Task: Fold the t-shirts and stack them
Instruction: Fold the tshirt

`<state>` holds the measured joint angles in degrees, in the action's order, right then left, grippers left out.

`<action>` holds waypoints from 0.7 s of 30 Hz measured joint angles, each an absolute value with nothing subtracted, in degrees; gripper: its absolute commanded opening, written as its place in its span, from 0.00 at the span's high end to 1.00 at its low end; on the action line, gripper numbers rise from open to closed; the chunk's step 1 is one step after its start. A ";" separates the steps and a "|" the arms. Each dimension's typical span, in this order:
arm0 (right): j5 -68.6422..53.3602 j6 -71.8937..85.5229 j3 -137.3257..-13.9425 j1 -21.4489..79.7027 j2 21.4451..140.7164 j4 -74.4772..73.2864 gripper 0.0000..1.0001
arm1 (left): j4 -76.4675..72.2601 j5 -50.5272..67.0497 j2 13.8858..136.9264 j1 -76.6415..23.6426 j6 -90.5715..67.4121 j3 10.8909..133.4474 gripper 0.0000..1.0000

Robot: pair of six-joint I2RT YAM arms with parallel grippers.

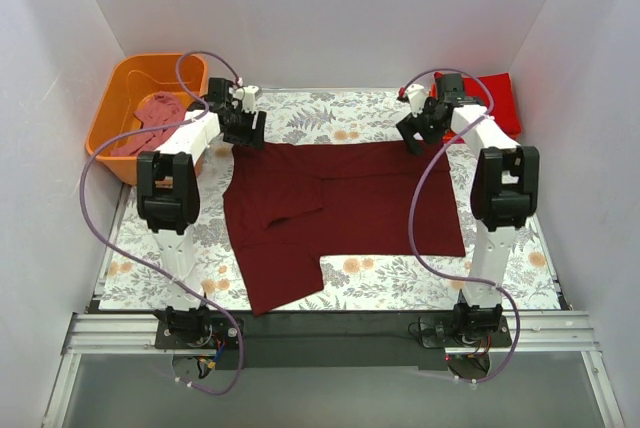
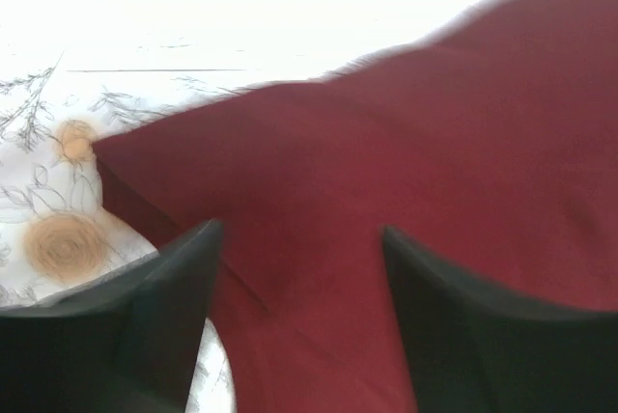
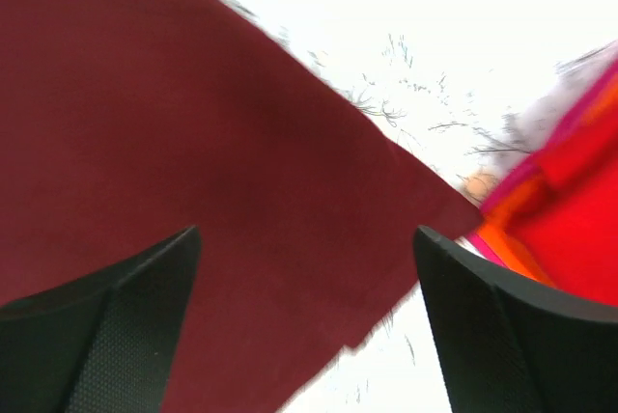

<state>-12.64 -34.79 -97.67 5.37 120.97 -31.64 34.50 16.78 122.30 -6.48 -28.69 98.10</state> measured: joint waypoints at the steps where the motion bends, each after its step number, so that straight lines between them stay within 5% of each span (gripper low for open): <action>1: -14.02 -35.44 -97.45 5.39 118.65 -33.17 0.02 | 36.03 18.83 120.29 -6.48 -27.49 97.93 0.23; 8: -19.84 -44.18 -88.20 5.78 91.42 -41.28 0.07 | 43.51 30.57 93.93 -6.55 -17.89 86.89 0.17; 12: -18.37 -50.59 -73.63 6.28 77.58 -45.74 0.27 | 48.86 32.62 81.30 -6.96 -12.64 77.12 0.21; 21: -6.74 -56.97 -44.18 6.35 71.70 -53.87 0.38 | 61.10 31.07 77.60 -8.58 -3.51 62.00 0.31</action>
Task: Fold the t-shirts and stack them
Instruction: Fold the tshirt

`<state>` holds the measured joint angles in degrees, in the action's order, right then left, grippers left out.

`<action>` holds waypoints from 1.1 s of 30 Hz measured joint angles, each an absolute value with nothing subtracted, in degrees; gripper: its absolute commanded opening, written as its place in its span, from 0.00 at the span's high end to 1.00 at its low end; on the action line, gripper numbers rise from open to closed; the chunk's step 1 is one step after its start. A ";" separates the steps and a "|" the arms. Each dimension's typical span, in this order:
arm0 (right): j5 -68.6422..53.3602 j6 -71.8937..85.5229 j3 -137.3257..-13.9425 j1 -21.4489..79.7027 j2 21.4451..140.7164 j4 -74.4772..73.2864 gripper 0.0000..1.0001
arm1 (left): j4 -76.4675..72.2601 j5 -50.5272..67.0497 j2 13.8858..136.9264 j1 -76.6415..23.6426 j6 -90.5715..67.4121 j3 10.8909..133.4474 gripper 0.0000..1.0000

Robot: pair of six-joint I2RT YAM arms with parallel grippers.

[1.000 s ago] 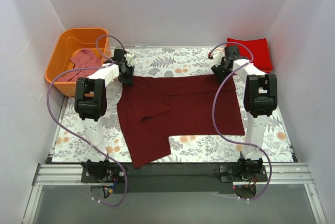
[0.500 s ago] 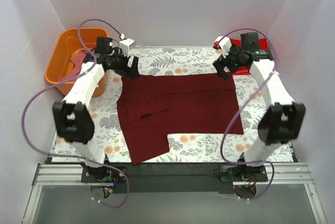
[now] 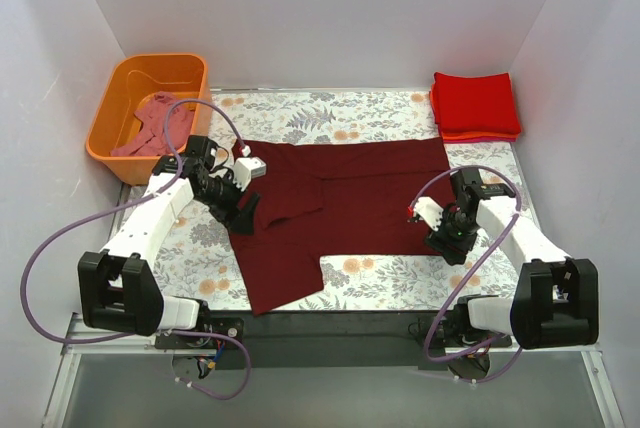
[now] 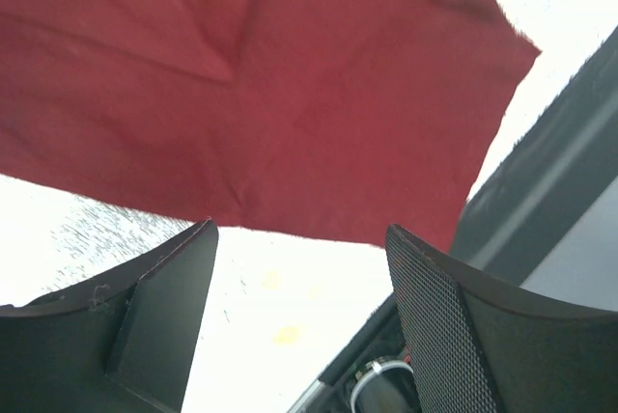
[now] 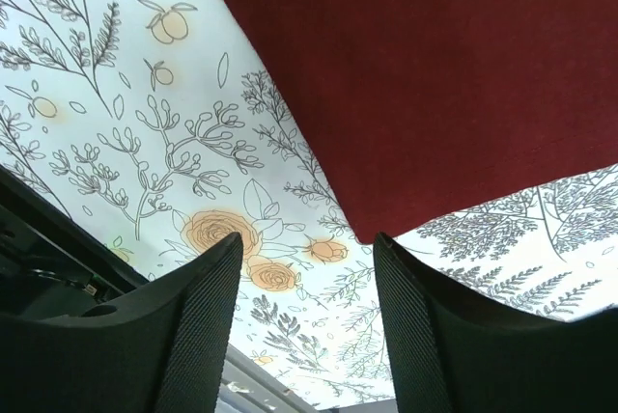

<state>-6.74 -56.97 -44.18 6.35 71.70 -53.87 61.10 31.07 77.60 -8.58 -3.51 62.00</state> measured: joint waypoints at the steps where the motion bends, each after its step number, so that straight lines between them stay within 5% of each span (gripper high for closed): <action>1: -6.07 -57.01 -43.42 6.35 71.70 -53.84 0.39 | 61.56 30.76 77.10 -8.78 -3.18 61.19 0.32; 5: -4.45 -57.01 -42.68 6.35 71.92 -51.96 0.49 | 62.13 30.44 75.57 -8.99 -2.68 60.62 0.33; 17: 0.21 -57.30 -37.34 6.35 74.08 -42.33 0.49 | 61.36 30.00 75.24 -9.63 -1.78 58.13 0.34; 25: 2.46 -57.71 -34.79 6.37 72.14 -38.09 0.72 | 61.36 29.02 74.22 -10.90 -0.49 55.22 0.40; 28: 3.18 -58.52 -33.54 6.39 70.94 -36.62 0.98 | 61.17 27.75 72.58 -12.93 0.78 52.69 0.47; 33: 3.42 -58.74 -33.36 6.37 70.65 -35.99 0.99 | 61.04 24.73 68.58 -19.49 3.18 46.54 0.53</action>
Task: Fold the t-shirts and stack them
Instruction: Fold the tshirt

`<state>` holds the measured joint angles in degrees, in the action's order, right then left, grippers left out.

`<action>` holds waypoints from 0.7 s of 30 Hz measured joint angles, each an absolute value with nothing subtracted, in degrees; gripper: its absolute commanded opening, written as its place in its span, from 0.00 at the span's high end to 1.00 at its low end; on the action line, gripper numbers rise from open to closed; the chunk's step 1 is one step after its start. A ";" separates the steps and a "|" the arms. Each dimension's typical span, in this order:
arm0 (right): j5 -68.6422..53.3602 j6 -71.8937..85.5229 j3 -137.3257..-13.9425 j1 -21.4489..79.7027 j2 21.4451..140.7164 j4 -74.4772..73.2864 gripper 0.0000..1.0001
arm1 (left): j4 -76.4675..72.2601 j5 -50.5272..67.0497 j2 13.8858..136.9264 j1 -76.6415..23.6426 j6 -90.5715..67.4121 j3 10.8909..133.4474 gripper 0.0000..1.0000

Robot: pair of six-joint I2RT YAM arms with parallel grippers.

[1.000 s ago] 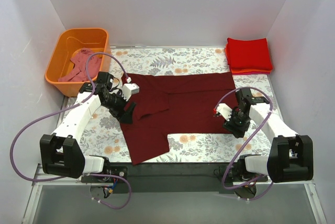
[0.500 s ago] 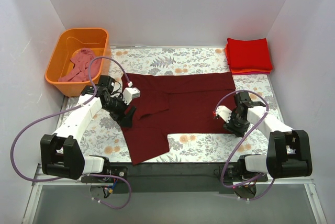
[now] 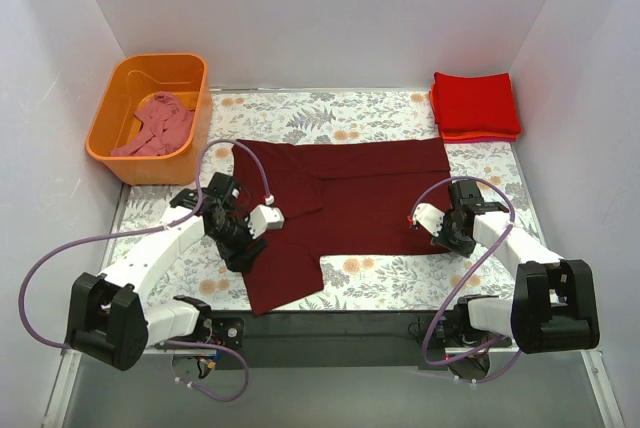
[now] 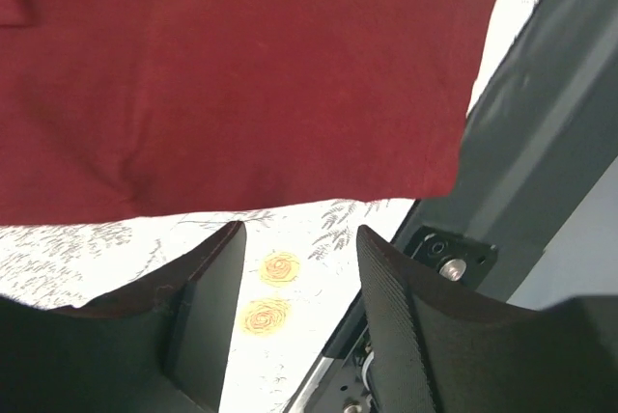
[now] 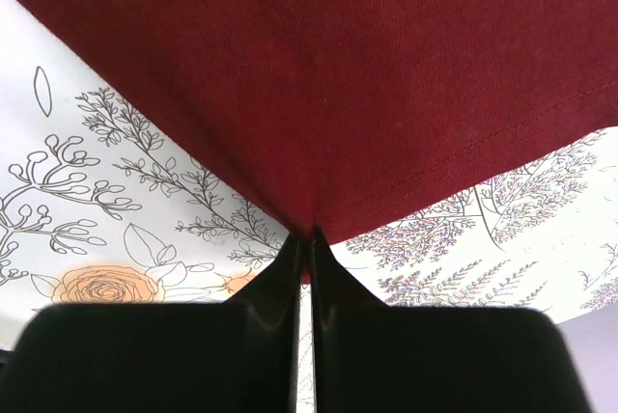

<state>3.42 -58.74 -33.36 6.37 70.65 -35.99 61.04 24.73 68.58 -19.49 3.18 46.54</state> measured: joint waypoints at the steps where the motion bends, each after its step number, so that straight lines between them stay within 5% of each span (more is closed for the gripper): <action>1: 3.29 -58.76 -33.41 6.37 70.65 -36.05 0.99 | 60.99 24.12 67.96 -20.69 3.57 45.58 0.54; 21: -1.32 -57.36 -35.97 6.09 71.96 -37.50 0.99 | 46.65 13.26 73.25 -35.00 -1.87 36.45 0.63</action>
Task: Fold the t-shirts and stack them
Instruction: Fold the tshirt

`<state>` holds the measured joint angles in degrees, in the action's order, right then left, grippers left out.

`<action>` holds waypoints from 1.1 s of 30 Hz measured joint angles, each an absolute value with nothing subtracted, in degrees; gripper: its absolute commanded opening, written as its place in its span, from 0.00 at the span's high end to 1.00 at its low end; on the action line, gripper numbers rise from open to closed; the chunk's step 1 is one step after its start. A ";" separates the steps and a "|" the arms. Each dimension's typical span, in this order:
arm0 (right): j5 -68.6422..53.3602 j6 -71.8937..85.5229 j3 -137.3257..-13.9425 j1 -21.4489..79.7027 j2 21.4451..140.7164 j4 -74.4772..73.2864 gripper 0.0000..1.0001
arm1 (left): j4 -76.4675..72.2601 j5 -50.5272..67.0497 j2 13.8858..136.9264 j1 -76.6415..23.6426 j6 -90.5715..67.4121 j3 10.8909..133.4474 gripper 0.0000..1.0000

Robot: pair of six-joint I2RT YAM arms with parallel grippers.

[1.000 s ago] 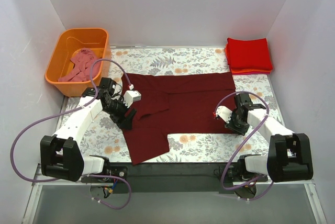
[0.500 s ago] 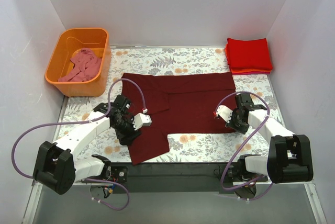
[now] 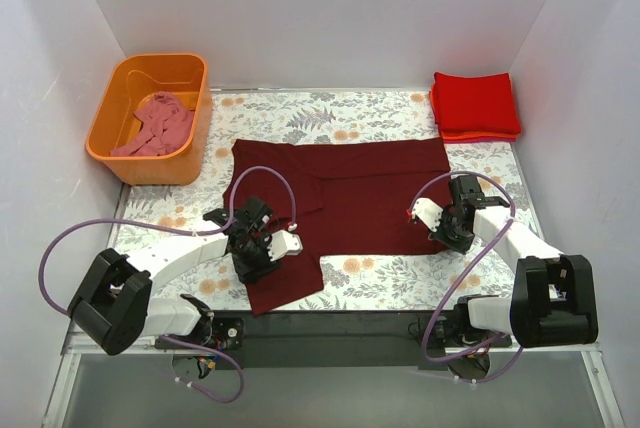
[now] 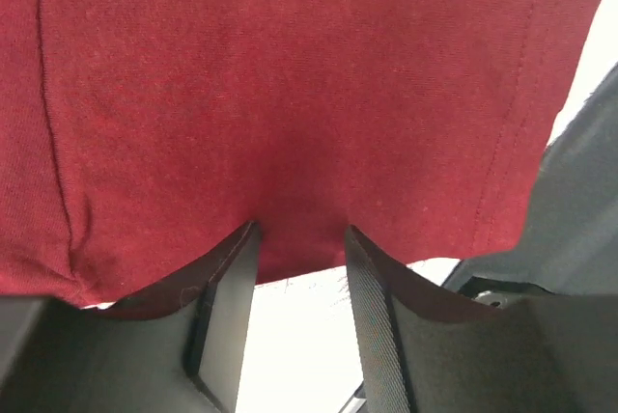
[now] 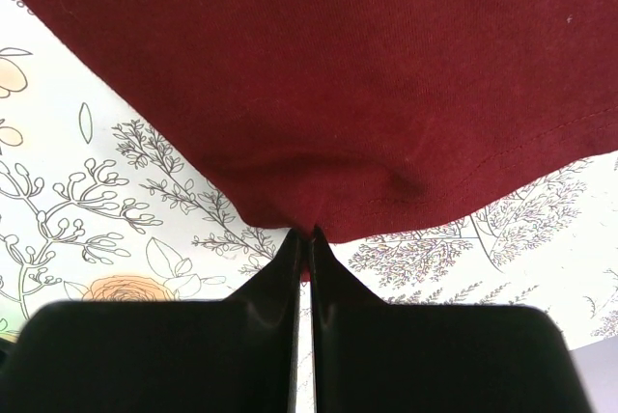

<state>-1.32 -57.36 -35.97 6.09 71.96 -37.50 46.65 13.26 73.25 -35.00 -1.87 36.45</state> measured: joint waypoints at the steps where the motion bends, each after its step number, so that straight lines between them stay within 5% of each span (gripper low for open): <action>1: -1.32 -57.36 -35.99 6.09 72.05 -37.52 0.99 | 46.35 12.56 73.01 -35.53 -2.15 36.25 0.67; 3: -1.34 -57.39 -35.99 6.09 72.12 -37.52 0.99 | 45.41 10.83 72.60 -36.42 -2.44 35.77 0.84; 7: -1.48 -57.43 -36.01 6.09 72.12 -37.58 0.99 | 44.01 8.12 72.71 -36.93 -2.39 35.73 1.00; 33: -1.65 -62.35 -39.20 5.32 59.90 -47.27 0.99 | 63.11 9.98 64.12 -36.42 -5.80 48.97 1.00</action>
<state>-1.65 -62.35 -39.20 5.32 59.90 -47.27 63.11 9.98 64.12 -36.42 -5.80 48.97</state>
